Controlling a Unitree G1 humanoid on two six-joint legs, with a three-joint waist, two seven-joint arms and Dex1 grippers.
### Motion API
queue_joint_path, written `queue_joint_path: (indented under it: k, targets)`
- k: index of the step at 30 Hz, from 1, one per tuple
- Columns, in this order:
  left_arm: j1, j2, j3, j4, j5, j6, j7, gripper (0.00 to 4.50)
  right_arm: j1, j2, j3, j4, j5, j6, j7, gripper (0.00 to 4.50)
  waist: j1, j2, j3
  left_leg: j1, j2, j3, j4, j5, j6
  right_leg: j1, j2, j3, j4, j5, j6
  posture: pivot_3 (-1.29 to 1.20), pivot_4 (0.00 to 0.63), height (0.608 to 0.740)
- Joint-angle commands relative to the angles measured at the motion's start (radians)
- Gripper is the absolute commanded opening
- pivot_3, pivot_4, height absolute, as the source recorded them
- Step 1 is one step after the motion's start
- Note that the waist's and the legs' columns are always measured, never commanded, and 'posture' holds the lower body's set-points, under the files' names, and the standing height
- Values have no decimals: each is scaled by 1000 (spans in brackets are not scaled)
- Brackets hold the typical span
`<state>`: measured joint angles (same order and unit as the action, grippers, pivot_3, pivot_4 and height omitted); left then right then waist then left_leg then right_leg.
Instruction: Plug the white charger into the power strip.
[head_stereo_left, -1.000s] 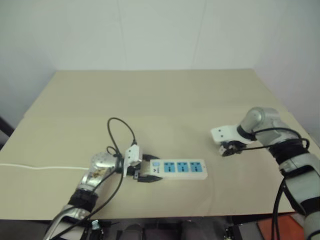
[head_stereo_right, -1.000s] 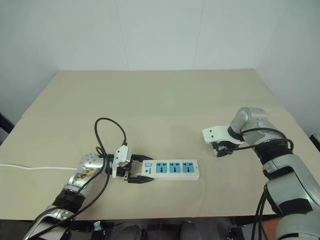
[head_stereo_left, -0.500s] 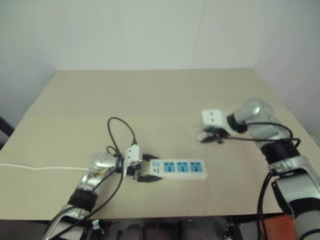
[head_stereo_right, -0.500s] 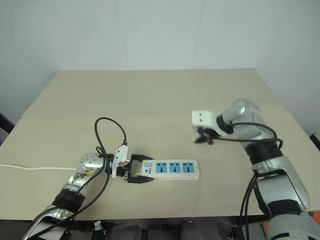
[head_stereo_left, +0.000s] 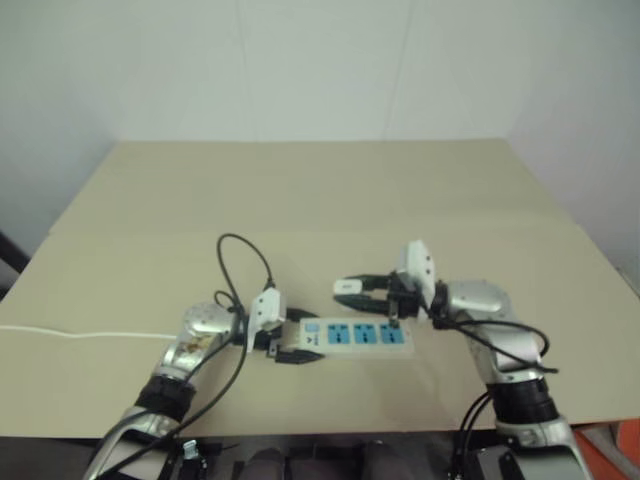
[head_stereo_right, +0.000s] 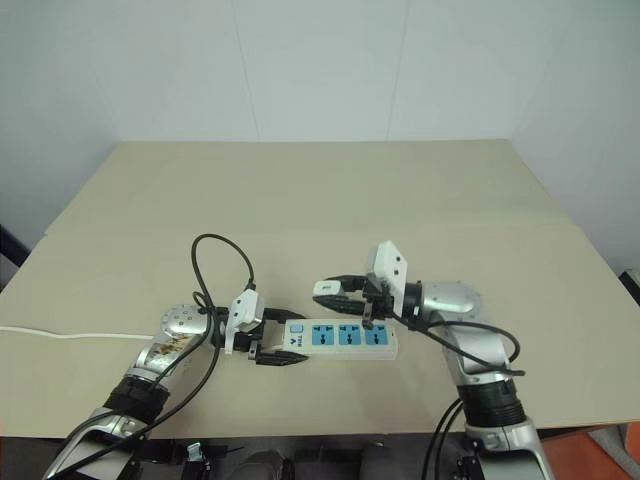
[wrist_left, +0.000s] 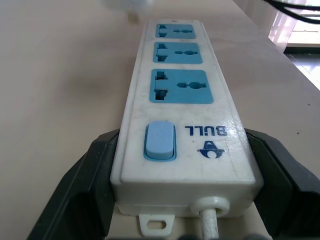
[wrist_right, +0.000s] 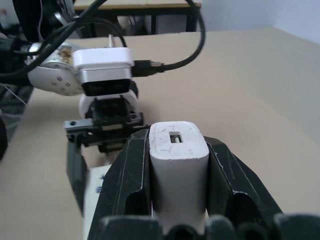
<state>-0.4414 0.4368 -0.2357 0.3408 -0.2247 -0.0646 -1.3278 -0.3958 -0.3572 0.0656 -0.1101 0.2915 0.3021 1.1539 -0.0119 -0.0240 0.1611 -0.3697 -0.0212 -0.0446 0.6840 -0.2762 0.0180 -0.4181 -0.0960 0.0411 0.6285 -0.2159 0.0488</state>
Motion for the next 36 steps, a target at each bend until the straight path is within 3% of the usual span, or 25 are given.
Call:
queue_joint_path:
  k: [1,14,36]
  targets:
    - [12,15,-21,12,40,21,15,3282,8,21,11,18,24,-87,-12,1162,0,0,0,0,0,0,0,0,0,0,0,0,0,0,0,0,150,740]
    - [21,26,-23,0,41,24,11,3282,16,72,73,160,14,-180,-23,1162,-2,0,0,1,1,0,0,0,0,0,1,0,0,0,0,0,150,740]
    - [26,42,-23,-9,38,32,6,3282,39,19,88,256,18,-238,1,1162,-1,0,0,2,1,0,0,0,0,1,1,0,0,0,0,0,150,740]
